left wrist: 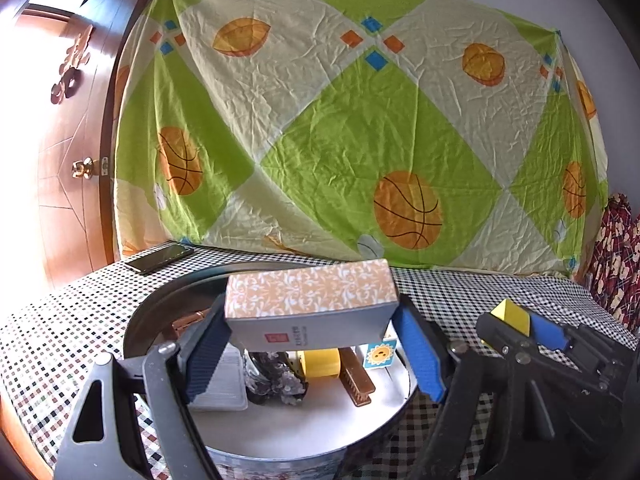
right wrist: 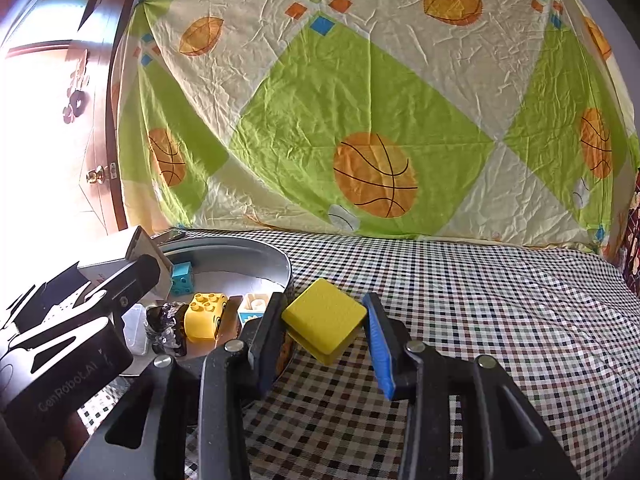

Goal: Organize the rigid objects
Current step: 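Lower left tool into the tin and open it to drop the white box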

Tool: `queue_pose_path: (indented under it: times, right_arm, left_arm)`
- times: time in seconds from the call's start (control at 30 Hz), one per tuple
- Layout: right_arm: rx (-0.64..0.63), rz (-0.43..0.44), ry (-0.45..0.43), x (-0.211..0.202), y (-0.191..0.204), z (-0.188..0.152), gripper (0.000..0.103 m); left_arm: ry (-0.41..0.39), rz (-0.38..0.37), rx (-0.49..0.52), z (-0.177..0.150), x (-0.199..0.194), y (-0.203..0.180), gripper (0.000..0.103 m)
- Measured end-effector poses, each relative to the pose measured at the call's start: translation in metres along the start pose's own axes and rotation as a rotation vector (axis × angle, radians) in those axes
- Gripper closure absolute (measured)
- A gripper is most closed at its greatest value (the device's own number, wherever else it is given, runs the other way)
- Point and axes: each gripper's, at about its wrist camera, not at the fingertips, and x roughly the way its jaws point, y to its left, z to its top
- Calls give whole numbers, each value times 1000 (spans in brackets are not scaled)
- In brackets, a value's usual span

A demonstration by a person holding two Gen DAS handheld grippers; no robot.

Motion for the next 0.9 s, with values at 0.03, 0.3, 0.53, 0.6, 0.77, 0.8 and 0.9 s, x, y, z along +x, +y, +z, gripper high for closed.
queue_pose_path:
  times: [0.03,0.3,0.53,0.6,0.77,0.8,0.9]
  right_arm:
    - [-1,3,1,0,1,0,61]
    - [-21,36,0,6,13,3,61]
    - [-30,77,0,11,23,15,61]
    - [-36,97,2,13,28,22,61]
    - [-46,127,8,21,39,35,61]
    - [-50,127,7,22,41,37,61]
    - [-57,131,7,25,46,41,61]
  left_arm:
    - [0,0,0,0,0,1,23]
    - [-4,23,-3,4,-2,14,23]
    - [13,69,-9,12,2,35,23]
    - [28,79,-12,14,5,41,23]
    - [47,105,-17,19,10,54,23]
    - [49,110,-20,20,11,57,23]
    - [53,118,-19,23,13,62,23]
